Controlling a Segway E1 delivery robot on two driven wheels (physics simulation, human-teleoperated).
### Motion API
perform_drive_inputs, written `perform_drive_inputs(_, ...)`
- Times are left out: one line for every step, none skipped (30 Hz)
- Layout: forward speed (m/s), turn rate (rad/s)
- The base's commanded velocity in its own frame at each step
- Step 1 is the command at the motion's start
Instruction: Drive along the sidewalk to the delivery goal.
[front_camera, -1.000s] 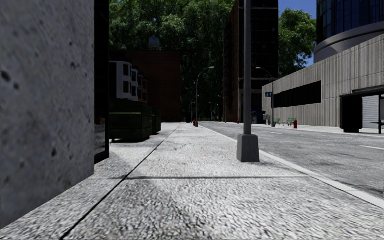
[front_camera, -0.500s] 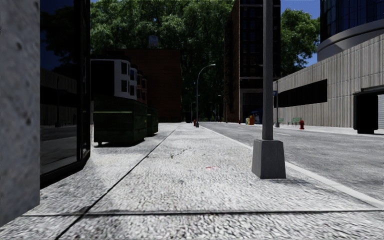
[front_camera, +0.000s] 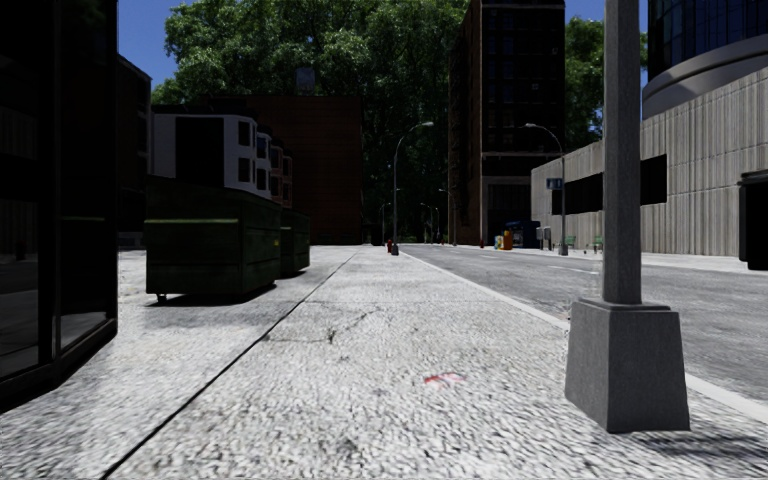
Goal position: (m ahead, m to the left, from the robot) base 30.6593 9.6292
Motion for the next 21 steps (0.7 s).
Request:
perform_drive_inputs(2.00,0.00)
perform_drive_inputs(2.00,0.00)
perform_drive_inputs(2.00,0.00)
perform_drive_inputs(2.00,0.00)
perform_drive_inputs(2.00,0.00)
perform_drive_inputs(2.00,0.00)
perform_drive_inputs(2.00,0.00)
perform_drive_inputs(2.00,0.00)
perform_drive_inputs(2.00,0.00)
perform_drive_inputs(2.00,0.00)
perform_drive_inputs(2.00,0.00)
perform_drive_inputs(2.00,0.00)
perform_drive_inputs(2.00,0.00)
perform_drive_inputs(2.00,0.00)
perform_drive_inputs(2.00,0.00)
perform_drive_inputs(2.00,0.00)
perform_drive_inputs(2.00,0.00)
perform_drive_inputs(2.00,0.00)
perform_drive_inputs(2.00,0.00)
perform_drive_inputs(2.00,0.00)
perform_drive_inputs(2.00,0.00)
